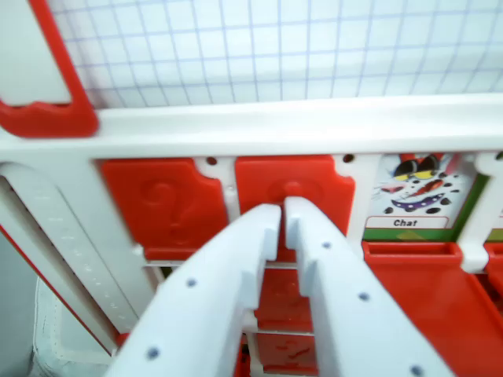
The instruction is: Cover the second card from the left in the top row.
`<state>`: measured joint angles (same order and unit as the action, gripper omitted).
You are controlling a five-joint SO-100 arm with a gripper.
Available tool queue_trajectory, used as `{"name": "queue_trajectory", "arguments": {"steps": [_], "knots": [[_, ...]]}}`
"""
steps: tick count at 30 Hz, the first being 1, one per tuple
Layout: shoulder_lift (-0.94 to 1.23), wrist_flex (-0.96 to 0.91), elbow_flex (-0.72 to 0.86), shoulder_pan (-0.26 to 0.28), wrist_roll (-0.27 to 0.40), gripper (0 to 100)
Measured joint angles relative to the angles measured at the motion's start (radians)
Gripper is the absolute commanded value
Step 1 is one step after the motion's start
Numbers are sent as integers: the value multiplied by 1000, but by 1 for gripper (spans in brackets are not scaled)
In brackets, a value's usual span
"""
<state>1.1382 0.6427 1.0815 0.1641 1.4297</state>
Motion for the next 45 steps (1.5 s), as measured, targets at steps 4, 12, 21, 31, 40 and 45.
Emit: {"name": "queue_trajectory", "arguments": {"steps": [4, 12, 21, 31, 40, 45], "knots": [[0, 38, -3, 2, 0, 0], [98, 104, 3, 2, 14, 0], [327, 486, -8, 2, 15, 0], [652, 588, 37, -72, 48, 0], [904, 600, 198, -100, 92, 0], [991, 600, 247, -110, 117, 0]]}}
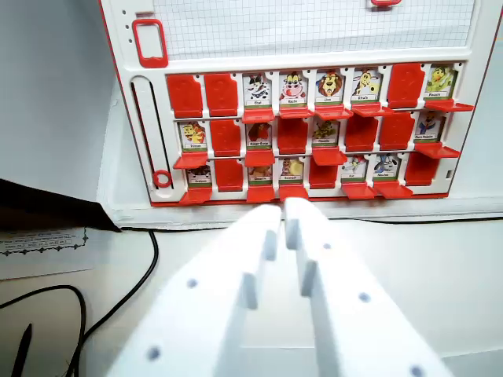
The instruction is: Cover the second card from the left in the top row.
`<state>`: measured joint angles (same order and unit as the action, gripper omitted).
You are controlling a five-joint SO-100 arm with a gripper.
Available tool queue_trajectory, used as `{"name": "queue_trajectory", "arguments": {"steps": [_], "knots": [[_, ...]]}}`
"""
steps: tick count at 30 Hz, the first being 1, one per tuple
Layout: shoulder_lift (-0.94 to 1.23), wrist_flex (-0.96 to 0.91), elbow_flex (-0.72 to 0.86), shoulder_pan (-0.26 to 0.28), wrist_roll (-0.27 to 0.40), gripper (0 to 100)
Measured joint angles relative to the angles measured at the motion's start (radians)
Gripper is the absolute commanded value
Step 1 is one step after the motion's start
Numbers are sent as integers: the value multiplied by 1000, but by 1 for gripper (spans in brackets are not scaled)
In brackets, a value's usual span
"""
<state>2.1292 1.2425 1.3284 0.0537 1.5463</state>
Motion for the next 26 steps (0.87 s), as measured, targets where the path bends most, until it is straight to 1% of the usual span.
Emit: {"name": "queue_trajectory", "arguments": {"steps": [2, 9, 26], "knots": [[21, 0, 12, -8, 6, 0], [86, 0, 91, -6, 17, 0], [94, 0, 98, -6, 17, 0]]}}
